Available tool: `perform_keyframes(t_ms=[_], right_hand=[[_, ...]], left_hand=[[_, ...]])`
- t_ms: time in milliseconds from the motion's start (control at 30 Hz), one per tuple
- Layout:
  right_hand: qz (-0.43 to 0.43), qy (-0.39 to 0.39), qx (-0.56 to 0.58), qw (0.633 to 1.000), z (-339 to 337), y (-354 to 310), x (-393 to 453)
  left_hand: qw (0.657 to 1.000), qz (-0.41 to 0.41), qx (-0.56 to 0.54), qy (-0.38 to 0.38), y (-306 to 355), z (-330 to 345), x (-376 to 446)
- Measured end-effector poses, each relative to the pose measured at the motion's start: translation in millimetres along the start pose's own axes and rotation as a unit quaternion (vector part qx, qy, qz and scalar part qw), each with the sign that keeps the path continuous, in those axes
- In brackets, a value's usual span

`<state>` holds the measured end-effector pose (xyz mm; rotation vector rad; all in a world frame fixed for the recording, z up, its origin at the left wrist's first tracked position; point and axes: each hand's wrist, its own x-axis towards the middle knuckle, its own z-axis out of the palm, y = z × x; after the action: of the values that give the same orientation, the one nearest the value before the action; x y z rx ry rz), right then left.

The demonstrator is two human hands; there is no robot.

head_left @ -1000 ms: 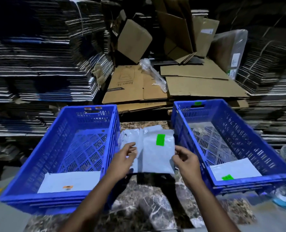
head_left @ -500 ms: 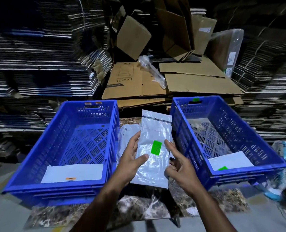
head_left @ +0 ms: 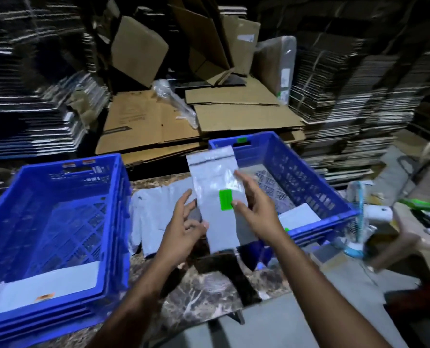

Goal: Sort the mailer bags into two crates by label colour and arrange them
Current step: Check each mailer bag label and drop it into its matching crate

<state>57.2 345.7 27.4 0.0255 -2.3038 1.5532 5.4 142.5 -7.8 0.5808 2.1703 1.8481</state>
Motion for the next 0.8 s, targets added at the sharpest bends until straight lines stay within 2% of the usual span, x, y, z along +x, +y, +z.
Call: perform_keyframes(t_ms=[100,167,233,300,433,533,700,767,800], right_hand=[[-0.032,0.041,-0.079,0.996,-62,8,38],[-0.003,0.06,-0.128,0.99,-102,25,63],[0.03,0.047,-0.149,0.987,-133,45,84],[0.051,0.019,-0.225,0.973,-153,67,101],[0.122,-0.131,-0.451,0.874,-165,116,116],[0.159,-0.227,-0.517,0.81,-156,142,109],[0.226,-0.391,-0.473,0.757,-132,175,91],[0.237,-0.4,-0.463,0.755,-128,181,88],[0.239,-0.384,-0.458,0.765,-128,178,88]], left_hand=[[0.998,0.007,0.058,-0.032,-2,19,26],[0.992,0.01,0.112,-0.051,-5,35,42],[0.983,0.014,0.172,-0.069,-10,53,56],[0.966,0.016,0.244,-0.086,-19,71,69],[0.908,0.038,0.402,-0.108,-32,102,84],[0.883,0.03,0.451,-0.126,-40,114,90],[0.867,0.036,0.484,-0.117,-49,112,90],[0.867,0.032,0.483,-0.121,-50,111,91],[0.867,0.028,0.482,-0.125,-50,110,91]])
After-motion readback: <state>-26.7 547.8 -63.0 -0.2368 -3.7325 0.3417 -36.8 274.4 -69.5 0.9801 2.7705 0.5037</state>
